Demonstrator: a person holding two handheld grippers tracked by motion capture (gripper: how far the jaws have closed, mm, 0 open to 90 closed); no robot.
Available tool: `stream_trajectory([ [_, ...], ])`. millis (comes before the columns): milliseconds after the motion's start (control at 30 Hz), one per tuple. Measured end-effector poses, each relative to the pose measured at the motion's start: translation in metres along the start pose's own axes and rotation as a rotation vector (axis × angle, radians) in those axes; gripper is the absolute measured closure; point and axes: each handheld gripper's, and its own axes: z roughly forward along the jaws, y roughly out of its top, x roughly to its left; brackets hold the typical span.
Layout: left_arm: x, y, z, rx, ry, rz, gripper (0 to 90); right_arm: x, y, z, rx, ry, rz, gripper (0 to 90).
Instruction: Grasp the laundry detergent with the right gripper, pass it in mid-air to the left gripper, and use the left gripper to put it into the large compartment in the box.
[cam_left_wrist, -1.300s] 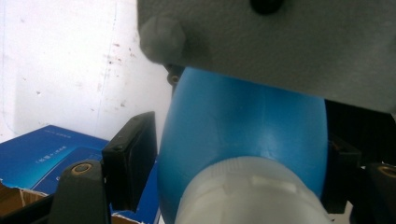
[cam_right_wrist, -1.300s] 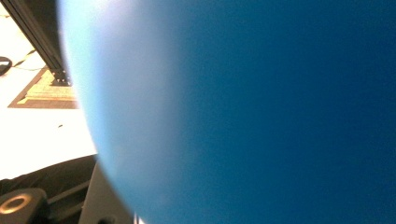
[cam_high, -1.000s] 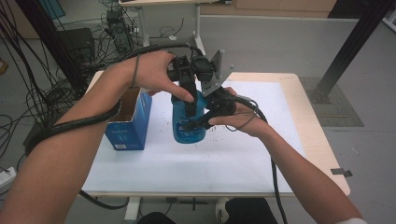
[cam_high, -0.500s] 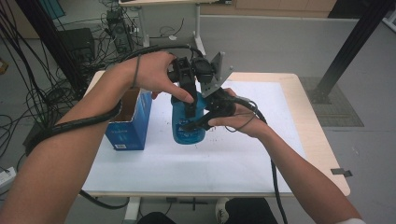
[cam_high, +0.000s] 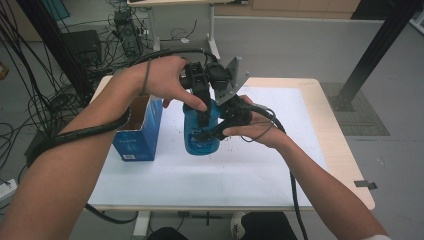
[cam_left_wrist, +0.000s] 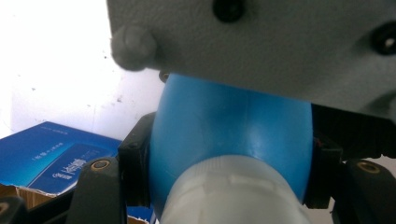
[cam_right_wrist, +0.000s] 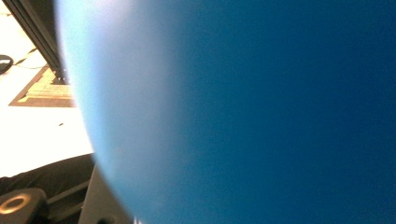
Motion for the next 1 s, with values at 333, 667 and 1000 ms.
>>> stream_trajectory([
  [333,0.0015,0.0,-0.001,-0.005,0.004,0.001,36.6,-0.0016,-0.0001,-0.0002,-0.005,0.0,-0.003,42.9],
  [667,0.0034,0.0022,-0.0001,-0.01,0.009,-0.005,36.6,-0.0042,-0.0008,-0.0019,-0.004,-0.009,-0.003,42.6],
  [1000,0.005,0.0032,-0.0004,-0.009,0.008,-0.003,36.6,-0.0058,-0.0019,-0.0026,-0.004,-0.011,-0.004,42.2],
])
